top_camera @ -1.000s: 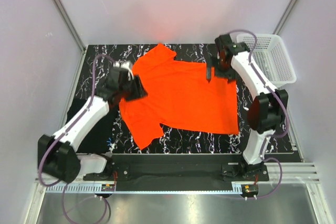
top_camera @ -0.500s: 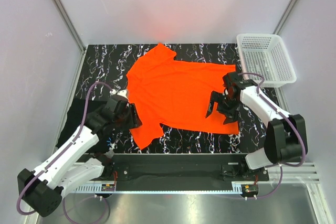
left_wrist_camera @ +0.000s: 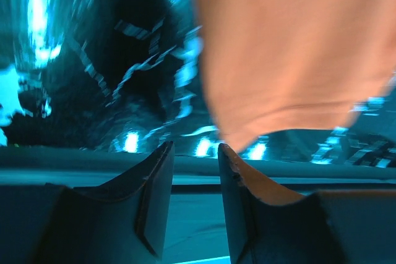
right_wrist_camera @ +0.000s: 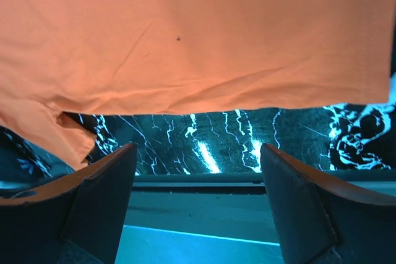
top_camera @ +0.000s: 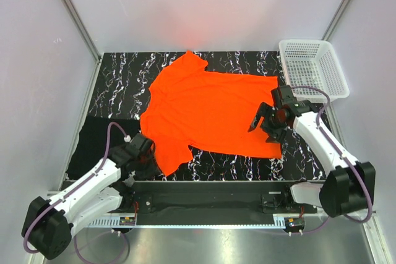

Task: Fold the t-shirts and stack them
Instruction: Flatten the tshirt out, then fold the tshirt

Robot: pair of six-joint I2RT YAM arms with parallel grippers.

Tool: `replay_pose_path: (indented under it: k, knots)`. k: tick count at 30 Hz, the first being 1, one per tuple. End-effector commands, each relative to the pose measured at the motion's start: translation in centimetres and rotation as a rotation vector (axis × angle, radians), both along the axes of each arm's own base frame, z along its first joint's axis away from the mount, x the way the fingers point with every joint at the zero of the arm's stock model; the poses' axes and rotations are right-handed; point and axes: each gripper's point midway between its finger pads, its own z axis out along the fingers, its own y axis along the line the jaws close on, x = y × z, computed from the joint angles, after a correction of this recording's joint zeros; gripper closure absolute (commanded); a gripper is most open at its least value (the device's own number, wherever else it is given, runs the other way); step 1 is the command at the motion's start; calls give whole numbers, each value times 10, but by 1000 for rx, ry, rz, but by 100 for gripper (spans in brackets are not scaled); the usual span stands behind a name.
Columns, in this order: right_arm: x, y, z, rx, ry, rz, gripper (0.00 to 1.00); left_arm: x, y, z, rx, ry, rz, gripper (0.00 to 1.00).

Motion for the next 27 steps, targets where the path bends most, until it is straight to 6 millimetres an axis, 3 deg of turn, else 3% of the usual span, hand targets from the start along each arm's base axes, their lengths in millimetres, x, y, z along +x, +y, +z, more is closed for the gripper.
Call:
replay_pose_path:
  k: [1,8,14,21,25,27]
  knots:
    - [-1,-21,7,-44,-42,-162,15,3,-15,-2,-89,0,44,60]
    - [-16,-31,-11,-38,9,-197,16,8,-22,0,-115,-14,19,62]
    - [-17,-41,-15,-51,5,-239,16,13,-24,5,-122,-41,22,59]
    - [-15,-49,-19,-54,18,-277,16,11,-23,-11,-75,32,15,55]
    - [-15,-56,-22,-59,29,-309,16,17,-27,-11,-84,14,19,58]
    - [-19,-57,-26,-41,53,-336,16,17,-27,-11,-86,20,20,65]
